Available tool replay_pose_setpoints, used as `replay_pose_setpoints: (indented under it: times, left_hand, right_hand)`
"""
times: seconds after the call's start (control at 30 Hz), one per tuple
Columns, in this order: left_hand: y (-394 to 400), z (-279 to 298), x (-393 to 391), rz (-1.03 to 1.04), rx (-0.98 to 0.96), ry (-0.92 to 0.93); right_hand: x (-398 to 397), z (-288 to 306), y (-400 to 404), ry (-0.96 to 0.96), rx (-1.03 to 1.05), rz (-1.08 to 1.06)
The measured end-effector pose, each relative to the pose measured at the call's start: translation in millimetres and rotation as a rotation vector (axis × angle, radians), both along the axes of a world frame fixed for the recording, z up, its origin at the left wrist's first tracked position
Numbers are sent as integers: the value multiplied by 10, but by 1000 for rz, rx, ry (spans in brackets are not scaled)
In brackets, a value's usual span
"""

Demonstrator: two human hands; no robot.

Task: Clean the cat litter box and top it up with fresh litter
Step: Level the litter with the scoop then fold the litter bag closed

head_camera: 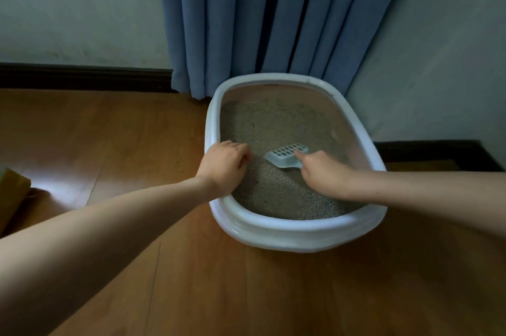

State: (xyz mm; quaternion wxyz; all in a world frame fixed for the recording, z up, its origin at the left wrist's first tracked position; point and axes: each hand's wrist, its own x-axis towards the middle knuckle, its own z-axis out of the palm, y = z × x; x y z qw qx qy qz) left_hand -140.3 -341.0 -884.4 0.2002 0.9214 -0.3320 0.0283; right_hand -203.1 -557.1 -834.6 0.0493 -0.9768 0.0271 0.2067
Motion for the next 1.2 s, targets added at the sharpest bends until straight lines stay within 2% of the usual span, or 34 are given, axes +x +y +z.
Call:
replay_pose_setpoints:
  times: [0.17, 0.3, 0.4, 0.53, 0.63, 0.77, 0.93, 1.03, 1.1, 1.2]
  left_hand:
    - [1, -13, 6, -30, 10, -13]
    - [113, 141, 0, -258, 56, 48]
    - [337, 279, -60, -448, 171, 56]
    - [636, 308, -76, -581, 272, -6]
    - [695, 285, -75, -602, 326, -64]
    - [689, 273, -71, -612, 349, -90]
    - [688, 258, -39, -655, 316, -97]
    - [683, 264, -25, -658, 336, -89]
    - [677, 282, -23, -655, 354, -68]
    - [652, 328, -42, -653, 369, -45]
  right_hand:
    - [-569, 394, -134, 108, -53, 92]
    - [-537, 670, -190, -18, -25, 155]
    - [-279, 582, -213, -101, -65, 330]
    - [-19, 321, -150, -2, -63, 502]
    - [14, 238, -154, 81, -1, 533]
    - [-106, 295, -523, 110, -23, 530]
    - [-314, 572, -1138, 134, -167, 470]
    - [-306, 746, -1250, 40, -245, 496]
    - [-282, 756, -1184, -72, -163, 486]
    - [-259, 645, -988, -95, -167, 490]
